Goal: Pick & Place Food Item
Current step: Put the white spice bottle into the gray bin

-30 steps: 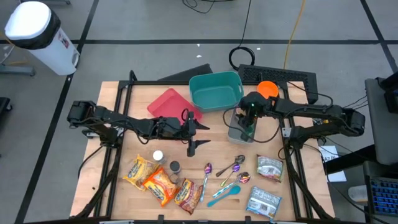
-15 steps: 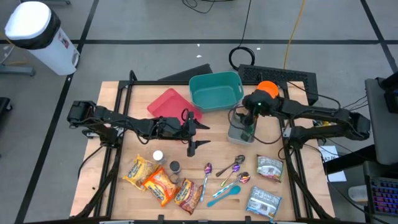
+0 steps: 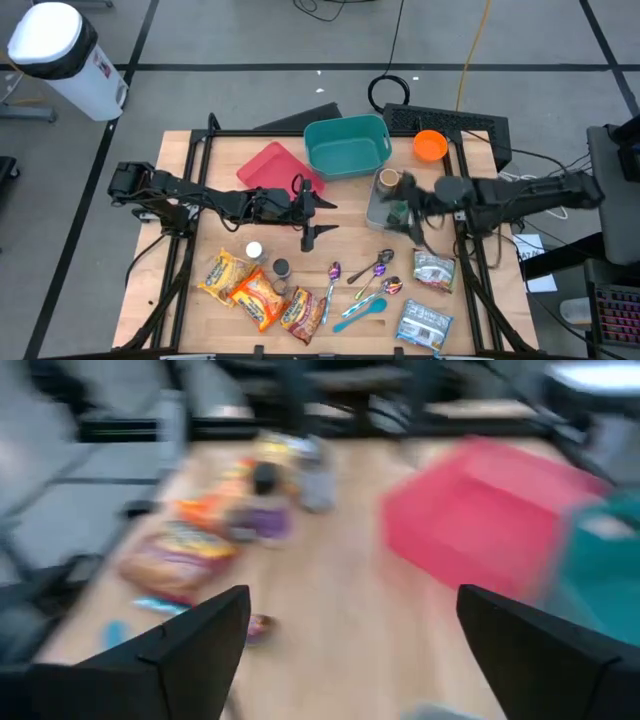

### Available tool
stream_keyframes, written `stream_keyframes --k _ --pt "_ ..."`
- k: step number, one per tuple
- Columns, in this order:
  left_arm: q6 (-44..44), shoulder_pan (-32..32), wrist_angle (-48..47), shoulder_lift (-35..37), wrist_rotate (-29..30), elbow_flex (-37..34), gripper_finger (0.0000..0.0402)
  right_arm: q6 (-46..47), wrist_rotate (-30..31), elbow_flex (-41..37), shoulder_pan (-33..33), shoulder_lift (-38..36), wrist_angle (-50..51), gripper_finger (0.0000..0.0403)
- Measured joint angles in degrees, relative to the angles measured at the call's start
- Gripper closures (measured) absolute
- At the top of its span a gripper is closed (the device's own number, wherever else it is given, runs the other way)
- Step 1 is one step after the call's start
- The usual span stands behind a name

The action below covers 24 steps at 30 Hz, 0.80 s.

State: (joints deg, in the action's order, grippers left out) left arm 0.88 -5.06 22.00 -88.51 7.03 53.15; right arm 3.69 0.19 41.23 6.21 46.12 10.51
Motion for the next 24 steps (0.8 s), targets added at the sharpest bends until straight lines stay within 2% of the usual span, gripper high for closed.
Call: stream_keyframes --k 5,9,15,18,21,24 --pt "-1.3 0.0 0.0 0.0 0.0 0.0 0.0140 -1.6 7.0 0.0 12.0 3.4 -6.4 0.0074" --pt "-1.5 0.0 -0.1 0.0 0.0 0.0 0.0130 -2.9 13.7 0.0 17.2 6.7 -8.4 0.0080" --pt "-1.8 0.0 -0.8 0.0 0.0 0.0 0.0120 -2.7 14.8 0.0 19.0 10.7 -11.8 0.0081" --pt "-5.2 0.0 -1.3 0.2 -2.5 0.0 0.0120 -2.6 14.8 0.0 19.0 11.6 -12.9 0.0081" --pt "-5.7 -0.3 -5.4 2.5 -5.5 0.0 0.0125 -2.6 14.8 0.0 19.0 11.9 -12.4 0.0081" --pt "-5.5 -0.8 -14.1 6.3 -5.3 0.0 0.0130 -1.7 14.8 0.0 19.0 11.9 -12.2 0.0081"
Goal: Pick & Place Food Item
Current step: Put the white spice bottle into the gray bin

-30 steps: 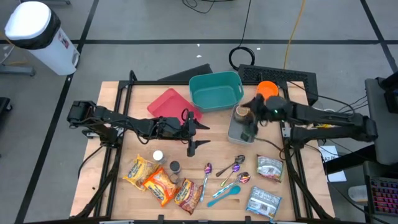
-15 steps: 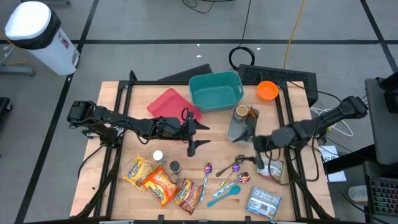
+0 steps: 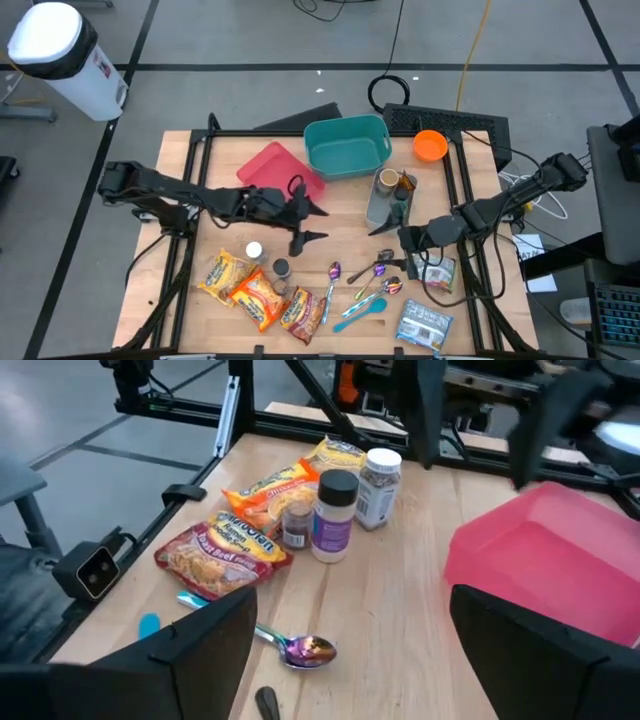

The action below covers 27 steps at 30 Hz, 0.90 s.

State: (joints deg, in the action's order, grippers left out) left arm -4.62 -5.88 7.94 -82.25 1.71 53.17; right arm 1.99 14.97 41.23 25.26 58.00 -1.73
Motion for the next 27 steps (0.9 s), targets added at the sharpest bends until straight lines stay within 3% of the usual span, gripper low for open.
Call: stream_keyframes --k 7,15,20,27 --pt "-9.8 -2.3 -24.8 9.7 1.0 0.1 0.0139 1.0 0.0 0.0 0.0 0.0 0.3 0.0081" --pt "-14.5 -9.5 -42.1 9.8 2.1 0.0 0.0134 1.0 0.0 0.0 0.0 0.0 0.3 0.0081" --pt "-25.3 -10.8 -55.4 10.0 5.1 0.0 0.0146 1.6 -0.1 0.0 0.0 0.0 0.2 0.0081" --pt "-27.9 -15.4 -60.9 12.7 14.8 -0.9 0.0168 3.8 -0.1 0.0 0.0 0.0 0.3 0.0081"
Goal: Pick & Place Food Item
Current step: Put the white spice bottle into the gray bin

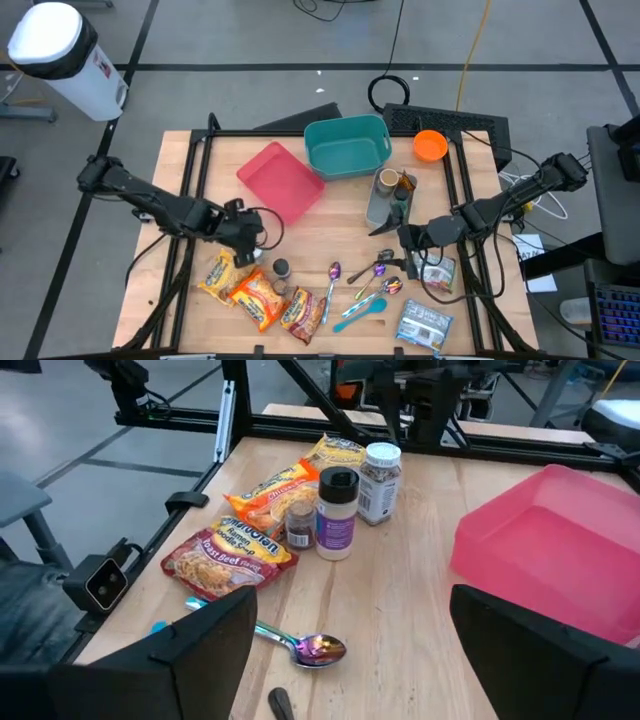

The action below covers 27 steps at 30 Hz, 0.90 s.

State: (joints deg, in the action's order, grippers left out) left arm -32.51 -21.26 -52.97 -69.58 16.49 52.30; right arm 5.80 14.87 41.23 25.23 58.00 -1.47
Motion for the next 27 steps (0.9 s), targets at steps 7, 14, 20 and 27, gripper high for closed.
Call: stream_keyframes --k 7,14,20,27 --pt "-5.6 -3.1 -0.1 8.3 1.4 -4.9 0.0190 0.9 -0.1 0.0 0.0 0.0 0.6 0.0081" --pt "-17.3 -9.6 6.1 18.9 -1.6 -20.1 0.0196 0.9 -0.1 0.0 0.0 0.0 0.5 0.0081" --pt "-20.6 -12.1 21.7 21.3 -0.7 -34.8 0.0184 0.9 -0.1 0.0 0.0 0.0 0.4 0.0081" --pt "-13.3 -12.6 45.0 20.6 -1.6 -46.9 0.0174 1.0 -0.1 0.0 0.0 0.0 -0.1 0.0081"
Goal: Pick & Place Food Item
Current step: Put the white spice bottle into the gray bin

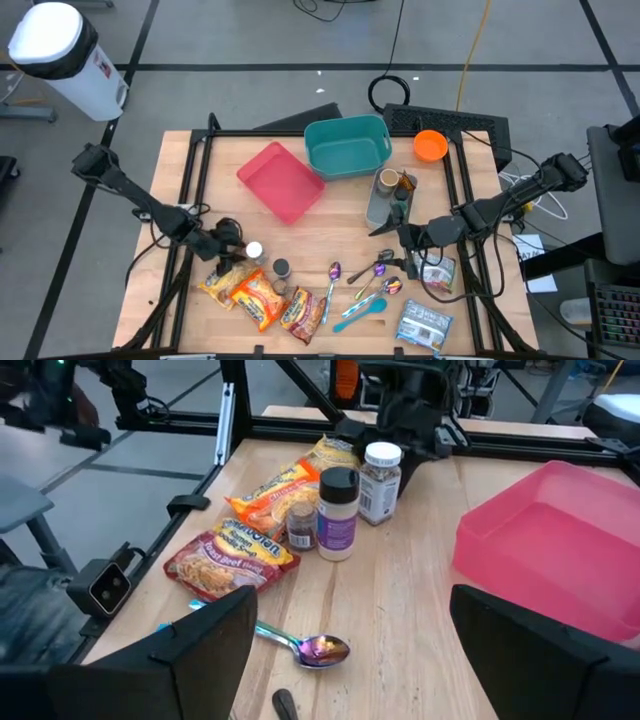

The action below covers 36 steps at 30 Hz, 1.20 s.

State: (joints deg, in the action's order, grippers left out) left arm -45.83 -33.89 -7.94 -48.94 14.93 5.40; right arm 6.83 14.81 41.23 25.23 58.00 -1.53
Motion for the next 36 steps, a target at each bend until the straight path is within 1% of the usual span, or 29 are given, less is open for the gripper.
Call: stream_keyframes --k 3,5,10,12,22,27,33,36 --pt "0.7 0.0 0.6 0.0 0.2 -0.3 0.0177 0.0 0.0 0.0 0.0 0.0 0.0 0.0081" --pt "2.6 0.0 2.8 -0.1 1.1 -0.5 0.0182 0.0 0.0 0.0 0.0 0.0 0.1 0.0081" --pt "13.6 0.0 11.7 -0.1 -0.2 -0.7 0.0200 0.0 0.0 0.0 0.0 0.0 0.1 0.0081" --pt "16.2 0.0 13.6 -0.2 -0.3 -0.6 0.0207 0.0 0.0 0.0 0.0 0.0 0.0 0.0081" --pt "17.0 0.0 18.9 -0.2 3.6 -0.6 0.0221 0.0 0.1 0.0 0.0 0.0 0.0 0.0081" --pt "15.5 0.1 18.9 -0.2 7.4 -0.6 0.0201 0.0 0.1 0.0 0.0 0.0 0.0 0.0081" --pt "15.5 0.1 19.2 -0.2 7.7 -0.6 0.0161 0.0 0.1 0.0 0.0 0.0 0.0 0.0081" --pt "15.5 0.1 21.1 -0.2 7.7 -0.6 0.0145 0.0 0.1 0.0 0.0 0.0 0.0 0.0081"
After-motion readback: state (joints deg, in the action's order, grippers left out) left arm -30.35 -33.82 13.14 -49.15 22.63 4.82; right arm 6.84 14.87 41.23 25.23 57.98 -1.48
